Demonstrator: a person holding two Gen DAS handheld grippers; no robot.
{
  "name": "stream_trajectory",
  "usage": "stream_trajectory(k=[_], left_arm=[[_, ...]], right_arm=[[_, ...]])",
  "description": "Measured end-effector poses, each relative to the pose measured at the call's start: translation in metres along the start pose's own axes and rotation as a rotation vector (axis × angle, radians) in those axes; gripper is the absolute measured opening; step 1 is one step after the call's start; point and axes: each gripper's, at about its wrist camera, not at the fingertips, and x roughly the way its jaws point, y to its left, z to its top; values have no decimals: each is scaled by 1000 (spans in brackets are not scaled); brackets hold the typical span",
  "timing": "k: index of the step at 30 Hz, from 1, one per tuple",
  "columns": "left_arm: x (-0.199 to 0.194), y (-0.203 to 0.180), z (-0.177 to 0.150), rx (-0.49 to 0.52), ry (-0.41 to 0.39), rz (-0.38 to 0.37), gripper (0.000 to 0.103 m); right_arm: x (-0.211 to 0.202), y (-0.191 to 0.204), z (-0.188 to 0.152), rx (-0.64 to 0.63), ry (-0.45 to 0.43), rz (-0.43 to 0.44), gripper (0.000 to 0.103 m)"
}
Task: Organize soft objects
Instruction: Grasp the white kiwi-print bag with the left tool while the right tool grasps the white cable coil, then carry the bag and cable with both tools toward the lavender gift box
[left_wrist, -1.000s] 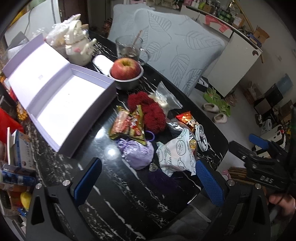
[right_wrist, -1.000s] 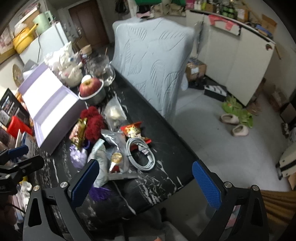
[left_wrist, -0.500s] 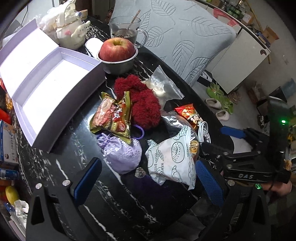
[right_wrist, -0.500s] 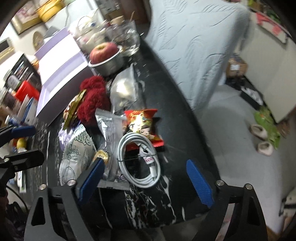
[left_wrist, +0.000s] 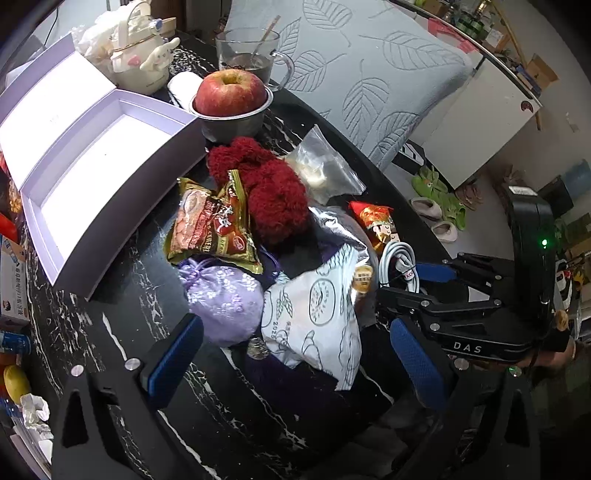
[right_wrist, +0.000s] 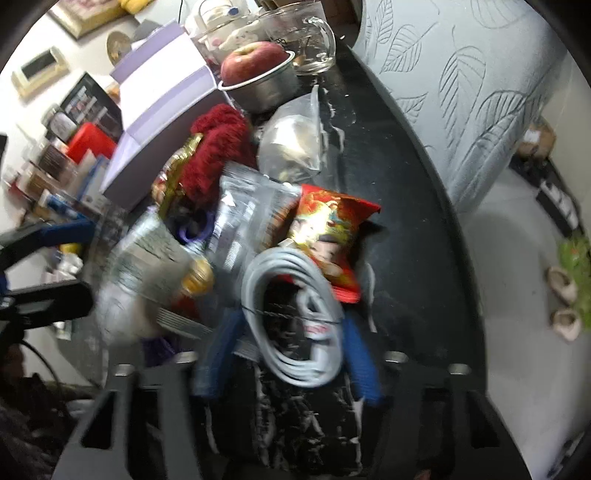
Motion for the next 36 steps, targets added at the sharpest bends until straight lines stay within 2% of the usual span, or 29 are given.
stream_trajectory(k=[4,10,14,20,24,26,28,31,36], left_arm=[[6,-4,-4,28,1,-3,103],[5,-7,-7,80,-47,10,102],[6,-9,-6,103,-62,-7,90],[19,-14,-4,128,-46,-48,79],[28,-21,-5,164,-34,-40,78],[34,-18,-8,152,-8,-39,73],[40,-10,-9,132,11,-35,72],[45,2,-10,100,23,-58,66],[45,9,-11,119,-11,-96,65]], right_arm=[[0,3,-3,-7,-3,-1,49],[-16,-1,-12,77,-13,-4,49],[-26,-4,-14,139,-16,-12,49],[-33,-9,-12,191,-22,-26,49],[-31,-8,-11,185,-14,-36,49],[-30,-9,-10,195,-14,-37,49],[-29,-10,-10,203,-14,-34,49],[-28,-9,-9,206,-11,-31,49],[-23,-7,-7,207,-1,-16,49]])
